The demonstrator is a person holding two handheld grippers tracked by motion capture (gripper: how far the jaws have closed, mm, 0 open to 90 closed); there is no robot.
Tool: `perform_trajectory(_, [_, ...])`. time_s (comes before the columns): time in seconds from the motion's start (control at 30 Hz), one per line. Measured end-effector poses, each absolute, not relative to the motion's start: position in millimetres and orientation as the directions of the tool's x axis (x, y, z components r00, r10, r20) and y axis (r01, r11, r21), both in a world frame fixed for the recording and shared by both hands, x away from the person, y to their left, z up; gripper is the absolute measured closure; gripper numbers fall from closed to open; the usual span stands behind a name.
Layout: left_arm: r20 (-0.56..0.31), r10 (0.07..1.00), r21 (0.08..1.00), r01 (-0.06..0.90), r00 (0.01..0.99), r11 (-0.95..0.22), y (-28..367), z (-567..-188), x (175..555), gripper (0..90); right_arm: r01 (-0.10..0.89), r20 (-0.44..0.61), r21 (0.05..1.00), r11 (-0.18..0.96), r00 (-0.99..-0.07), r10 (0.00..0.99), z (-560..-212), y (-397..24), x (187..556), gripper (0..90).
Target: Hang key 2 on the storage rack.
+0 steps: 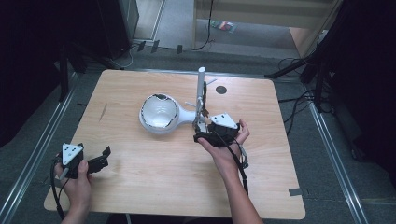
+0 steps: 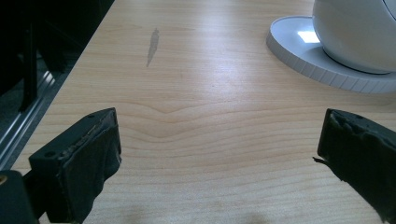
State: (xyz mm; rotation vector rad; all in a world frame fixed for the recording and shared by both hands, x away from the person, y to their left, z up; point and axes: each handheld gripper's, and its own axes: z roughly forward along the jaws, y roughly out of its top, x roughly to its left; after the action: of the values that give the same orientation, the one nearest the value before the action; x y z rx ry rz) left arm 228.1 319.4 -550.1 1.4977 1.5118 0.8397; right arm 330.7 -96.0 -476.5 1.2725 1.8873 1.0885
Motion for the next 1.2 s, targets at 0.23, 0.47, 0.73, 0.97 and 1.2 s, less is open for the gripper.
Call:
perform_trajectory(0.23, [-0.103,0.993,0.895,0.44,0.052,0.07,320,-550,228,0.0,0.434,-0.048,0.877,0.205,-0.346,0.937,-479,-107,326,0.0])
perform_trajectory(0.47, [-0.1,0.994,0.896,0.44,0.053,0.067,319,-550,228,0.0,0.44,-0.057,0.872,0.214,-0.343,0.938,-483,-116,321,0.0])
perform_trajectory(0.73, [-0.099,0.994,0.895,0.441,0.052,0.066,319,-550,228,0.0,0.451,-0.067,0.863,0.226,-0.342,0.937,-487,-129,316,0.0])
perform_trajectory(0.97, [-0.096,0.994,0.895,0.441,0.051,0.064,319,-550,228,0.0,0.467,-0.055,0.858,0.215,-0.333,0.941,-494,-146,310,0.0])
perform_trajectory(1.2, [-0.095,0.994,0.896,0.439,0.05,0.064,319,-550,228,0.0,0.477,-0.058,0.853,0.212,-0.318,0.946,-498,-163,304,0.0])
